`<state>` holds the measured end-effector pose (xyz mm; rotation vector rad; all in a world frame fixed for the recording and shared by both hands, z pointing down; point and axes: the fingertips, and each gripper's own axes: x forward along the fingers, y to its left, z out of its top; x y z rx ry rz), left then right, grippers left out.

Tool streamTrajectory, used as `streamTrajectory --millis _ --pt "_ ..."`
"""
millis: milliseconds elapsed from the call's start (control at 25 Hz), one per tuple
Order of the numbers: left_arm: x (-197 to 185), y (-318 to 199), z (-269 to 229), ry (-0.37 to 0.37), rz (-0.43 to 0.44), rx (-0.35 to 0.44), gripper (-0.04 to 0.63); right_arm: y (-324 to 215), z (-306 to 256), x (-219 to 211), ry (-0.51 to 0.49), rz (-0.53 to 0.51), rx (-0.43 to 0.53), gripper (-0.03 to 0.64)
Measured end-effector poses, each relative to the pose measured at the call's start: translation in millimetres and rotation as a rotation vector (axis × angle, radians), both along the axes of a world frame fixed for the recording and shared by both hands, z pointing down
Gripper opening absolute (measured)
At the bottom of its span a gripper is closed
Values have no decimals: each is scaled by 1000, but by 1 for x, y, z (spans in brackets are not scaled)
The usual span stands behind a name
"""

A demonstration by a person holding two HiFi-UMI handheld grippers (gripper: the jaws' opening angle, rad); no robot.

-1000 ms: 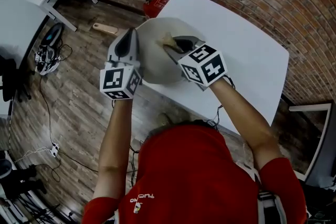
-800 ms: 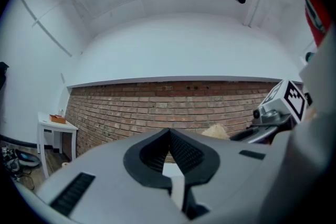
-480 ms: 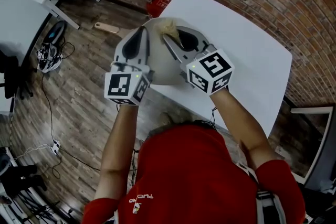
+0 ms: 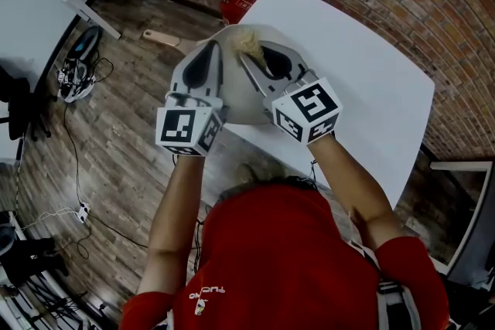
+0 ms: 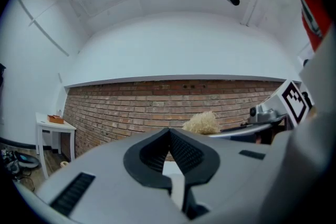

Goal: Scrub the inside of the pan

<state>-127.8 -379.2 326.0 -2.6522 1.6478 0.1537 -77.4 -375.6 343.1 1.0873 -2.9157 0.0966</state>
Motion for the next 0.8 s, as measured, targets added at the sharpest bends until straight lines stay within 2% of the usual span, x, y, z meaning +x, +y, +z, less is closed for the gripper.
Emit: streamTrajectory --millis 800 --pt "12 -9 3 0 13 -5 14 -6 2 11 21 4 -7 86"
